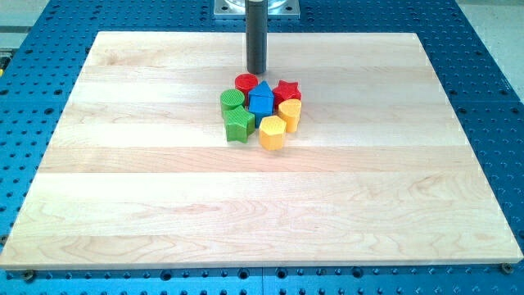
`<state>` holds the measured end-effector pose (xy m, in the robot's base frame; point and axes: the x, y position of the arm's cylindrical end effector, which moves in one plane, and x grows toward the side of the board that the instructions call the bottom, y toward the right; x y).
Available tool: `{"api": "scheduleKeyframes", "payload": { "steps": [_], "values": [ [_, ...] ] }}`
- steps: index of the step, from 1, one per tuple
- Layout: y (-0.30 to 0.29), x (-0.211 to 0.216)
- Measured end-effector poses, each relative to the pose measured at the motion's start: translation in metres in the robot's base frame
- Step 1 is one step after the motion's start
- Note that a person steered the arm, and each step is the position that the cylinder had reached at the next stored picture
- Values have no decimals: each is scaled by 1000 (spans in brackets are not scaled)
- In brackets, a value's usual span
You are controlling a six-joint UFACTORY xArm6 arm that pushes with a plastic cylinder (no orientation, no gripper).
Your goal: Push the yellow hexagon to the bottom right side of the board
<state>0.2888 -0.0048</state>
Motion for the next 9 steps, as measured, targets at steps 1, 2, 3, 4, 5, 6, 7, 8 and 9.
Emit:
{"api": "scheduleKeyframes", "payload": {
  "steps": [1,2,3,4,5,6,7,8,9],
  "values": [
    [0,0],
    [-1,23],
    [-24,48],
    [-59,50],
    [-85,109],
    [-94,150],
    [-42,165],
    [8,168],
    [17,160]
  ]
}}
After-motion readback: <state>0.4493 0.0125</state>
